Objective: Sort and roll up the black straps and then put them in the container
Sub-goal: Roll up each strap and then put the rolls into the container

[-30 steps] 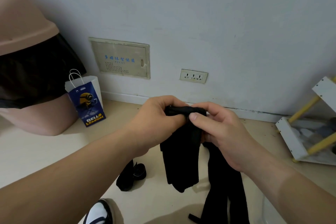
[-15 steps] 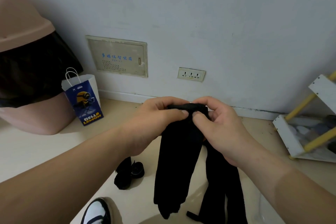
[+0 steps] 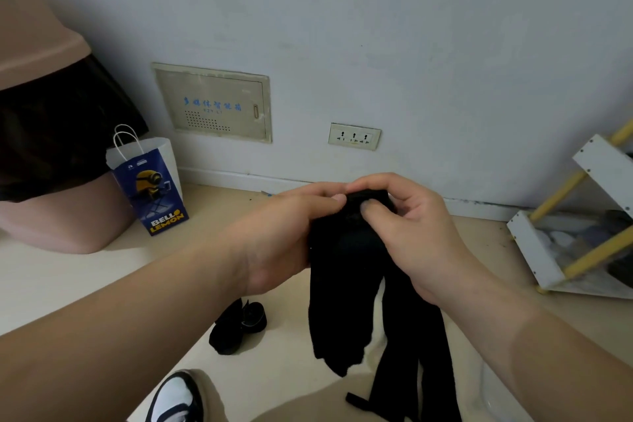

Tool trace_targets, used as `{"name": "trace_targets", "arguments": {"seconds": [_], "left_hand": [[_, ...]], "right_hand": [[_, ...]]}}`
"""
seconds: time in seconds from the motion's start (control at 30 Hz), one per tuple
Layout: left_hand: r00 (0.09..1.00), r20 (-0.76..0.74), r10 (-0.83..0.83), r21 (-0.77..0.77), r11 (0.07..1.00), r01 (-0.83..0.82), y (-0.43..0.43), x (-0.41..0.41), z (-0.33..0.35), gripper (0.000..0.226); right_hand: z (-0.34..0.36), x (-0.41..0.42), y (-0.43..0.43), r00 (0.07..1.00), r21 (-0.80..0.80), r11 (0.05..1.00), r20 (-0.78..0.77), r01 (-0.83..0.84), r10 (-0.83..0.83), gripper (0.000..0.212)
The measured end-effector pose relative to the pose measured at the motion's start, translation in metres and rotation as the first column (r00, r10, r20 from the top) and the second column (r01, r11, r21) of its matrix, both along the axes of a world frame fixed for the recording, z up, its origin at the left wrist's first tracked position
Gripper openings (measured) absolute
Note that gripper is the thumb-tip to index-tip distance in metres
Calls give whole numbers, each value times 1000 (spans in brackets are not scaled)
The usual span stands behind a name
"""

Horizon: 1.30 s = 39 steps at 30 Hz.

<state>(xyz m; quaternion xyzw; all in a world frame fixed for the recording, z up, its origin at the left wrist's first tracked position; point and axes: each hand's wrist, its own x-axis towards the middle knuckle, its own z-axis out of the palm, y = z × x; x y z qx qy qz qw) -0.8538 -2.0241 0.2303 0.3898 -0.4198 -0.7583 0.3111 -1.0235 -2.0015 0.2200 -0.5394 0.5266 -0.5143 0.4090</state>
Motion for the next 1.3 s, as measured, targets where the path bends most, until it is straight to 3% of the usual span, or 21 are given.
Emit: {"name": "trace_targets", "arguments": {"seconds": [0.1, 0.23, 0.33, 0.43, 0.57, 0.7, 0.73, 0.8, 0.87, 0.97, 1.03, 1.17, 1.3], "left_hand": [[999, -41, 19, 16, 1000, -18, 1, -2, 1, 32], [989, -26, 145, -74, 986, -146, 2, -6, 1, 28], [979, 50, 198, -209, 960, -184, 1, -6, 1, 27], [961, 134, 240, -380, 909, -174, 0, -3, 1, 29], [905, 277, 322, -750, 662, -6, 0, 0, -4, 34], [867, 298, 399, -860, 507, 62, 0, 3, -7, 35], [864, 299, 406, -857, 513, 56, 0, 3, -8, 33], [877, 323, 357, -773, 634, 27, 0, 5, -8, 31], [913, 324, 249, -593, 805, -9, 0, 5, -6, 27], [958, 266, 108, -350, 937, -9, 0, 6, -6, 31], [977, 204, 63, -246, 969, -11, -1, 4, -9, 40], [997, 65, 45, -99, 994, -38, 0, -1, -5, 28], [995, -54, 81, -9, 997, -81, 5, -6, 0, 34]], "right_hand": [[-1, 1, 1, 999, -34, 999, -48, -10, 9, 48], [-2, 0, 0, 999, -33, 998, 8, -48, 49, 47], [2, -5, 1, 985, 36, 991, 123, -129, 124, 47], [8, -12, -1, 927, 166, 958, 335, -236, 170, 35], [5, -16, -3, 913, 244, 913, 332, -326, 238, 47], [4, -12, -3, 910, 213, 927, 351, -307, 221, 33], [3, -12, -4, 922, 198, 941, 333, -275, 199, 29], [-1, -10, -4, 948, 175, 966, 287, -191, 135, 21], [-4, -8, -4, 973, 161, 980, 214, -118, 82, 14], [-4, -10, -3, 996, 117, 991, 63, -65, 58, 19], [-3, -11, -3, 999, 81, 996, -3, -48, 49, 23], [-3, -9, -2, 995, 34, 997, -59, -74, 76, 35], [0, -7, -1, 993, 39, 993, 42, -108, 107, 38]]}}
